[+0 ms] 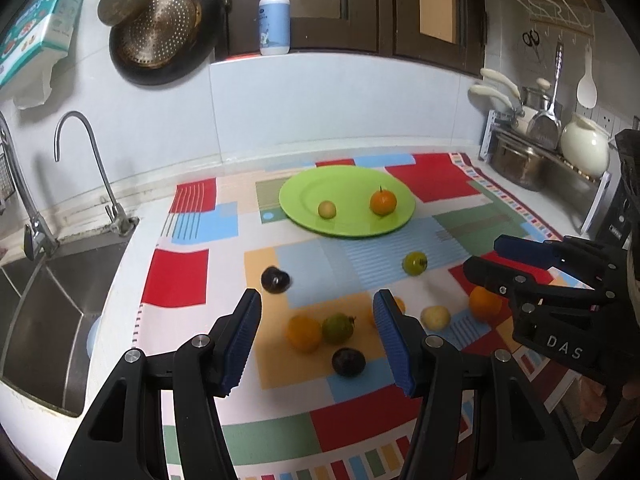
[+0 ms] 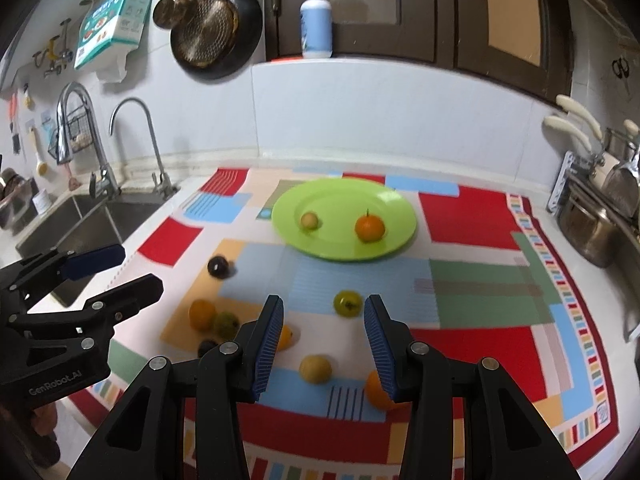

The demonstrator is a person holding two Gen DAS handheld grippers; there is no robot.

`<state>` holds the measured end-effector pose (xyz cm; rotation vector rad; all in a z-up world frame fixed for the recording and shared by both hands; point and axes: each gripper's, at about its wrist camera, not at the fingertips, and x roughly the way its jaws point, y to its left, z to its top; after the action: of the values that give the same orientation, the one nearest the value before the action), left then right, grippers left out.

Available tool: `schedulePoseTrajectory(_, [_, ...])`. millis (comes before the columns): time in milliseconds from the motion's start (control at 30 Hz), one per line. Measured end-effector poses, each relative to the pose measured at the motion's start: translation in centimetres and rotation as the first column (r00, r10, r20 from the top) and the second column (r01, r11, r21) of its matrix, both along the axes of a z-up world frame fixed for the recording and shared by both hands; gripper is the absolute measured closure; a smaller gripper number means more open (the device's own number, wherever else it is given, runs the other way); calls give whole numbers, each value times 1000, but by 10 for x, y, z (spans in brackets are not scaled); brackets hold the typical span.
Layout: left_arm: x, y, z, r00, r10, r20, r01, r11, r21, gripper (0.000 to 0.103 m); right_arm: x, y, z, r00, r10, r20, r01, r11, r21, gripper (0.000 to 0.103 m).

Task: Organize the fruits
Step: 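Lift both tools away from the plate toward the remaining fruits, then grasp the dark plum with the left tool while the right tool grasps a tan fruit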

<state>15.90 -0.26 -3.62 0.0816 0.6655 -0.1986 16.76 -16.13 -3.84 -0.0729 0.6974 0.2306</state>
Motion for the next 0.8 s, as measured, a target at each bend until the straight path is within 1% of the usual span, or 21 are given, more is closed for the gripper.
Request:
schedulePoseTrajectory(333, [-2,-8,-28,998,-9,-60,11,1000,23,46,-2,5,-35,996,23,-88,-26,999,-27,60])
schedulePoseTrajectory(633, [4,-15,-55,990,-19,-138,22,1000,19,47,4,1,-58,989,28,-145,-30,999,-14,60])
schedulePoseTrajectory(733, [7,-17,-63,987,-22,-159,26,999,24,49,6,0,-64,987,29,-157,-31,999,-12,60])
schedulePoseTrajectory(800, [9,-17,-67,985,-26,-173,30,999,20,52,9,-1,-67,986,26,-164,-28,1000,-10,60])
